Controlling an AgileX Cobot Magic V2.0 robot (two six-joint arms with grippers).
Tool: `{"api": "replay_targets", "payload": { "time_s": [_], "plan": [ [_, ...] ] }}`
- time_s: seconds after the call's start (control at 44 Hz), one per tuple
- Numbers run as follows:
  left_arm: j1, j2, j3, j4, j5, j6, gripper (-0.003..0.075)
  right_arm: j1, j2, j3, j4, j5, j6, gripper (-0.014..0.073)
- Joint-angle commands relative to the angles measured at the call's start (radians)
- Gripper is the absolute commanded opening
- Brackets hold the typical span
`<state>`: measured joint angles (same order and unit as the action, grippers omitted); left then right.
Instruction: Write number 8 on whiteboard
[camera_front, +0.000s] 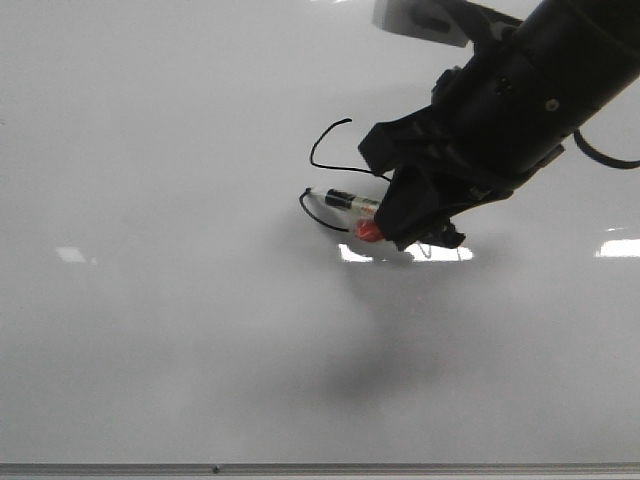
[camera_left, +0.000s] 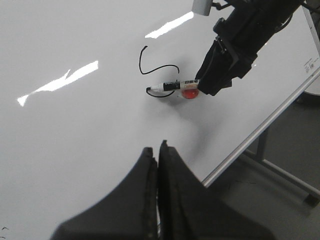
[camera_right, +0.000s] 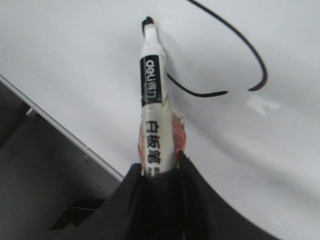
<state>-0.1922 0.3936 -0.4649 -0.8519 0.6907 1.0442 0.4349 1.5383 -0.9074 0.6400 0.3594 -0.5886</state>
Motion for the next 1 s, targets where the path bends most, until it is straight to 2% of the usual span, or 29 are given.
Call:
{"api": "replay_targets", "payload": {
  "time_s": [0.0,0.114,0.227,0.364,0.477,0.614,0.727,0.818,0.886,0.977],
  "plan": [
    [0.005,0.006,-0.025,-0.05,-0.044,0.0,-0.0019,-0.061,-0.084,-0.026,0.013,-0.056,0.02,-0.0058],
    [0.005,0.006,-0.025,-0.05,-0.044,0.0,-0.0019,-0.128,-0.125,-0.027,0.006,-0.021,0.02,-0.0058],
    [0.005,0.006,-0.025,-0.05,-0.044,0.0,-0.0019,-0.14,-0.124,-0.049,0.004,-0.018,0.006,-0.0058],
    [0.005,0.006,-0.025,-0.05,-0.044,0.0,-0.0019,-0.082,-0.069,-0.111,0.001,0.009,0.004,-0.0058],
    [0.005,0.006,-0.025,-0.05,-0.044,0.0,-0.0019,-0.03,-0.031,-0.15,-0.041,0.086,0.004,-0.0058],
    [0.005,0.006,-0.025,-0.055,-0.053,-0.002,-0.0019,-0.024,-0.133,-0.147,-0.05,0.128,-0.007,-0.0058],
    [0.005,0.037,-0.062,-0.02,-0.012,-0.003,-0.0015,-0.024,-0.243,-0.147,-0.089,0.225,-0.123,-0.0058],
    [0.005,0.148,-0.146,0.003,0.07,0.046,0.0043,-0.021,-0.297,-0.147,-0.143,0.295,-0.242,-0.0058],
    [0.003,0.241,-0.228,0.003,0.135,0.108,0.0137,-0.021,-0.32,-0.147,-0.169,0.336,-0.351,-0.0058],
    [-0.05,0.363,-0.354,0.045,0.205,0.125,0.0312,-0.02,-0.352,-0.147,-0.172,0.371,-0.473,-0.0058]
  ]
}}
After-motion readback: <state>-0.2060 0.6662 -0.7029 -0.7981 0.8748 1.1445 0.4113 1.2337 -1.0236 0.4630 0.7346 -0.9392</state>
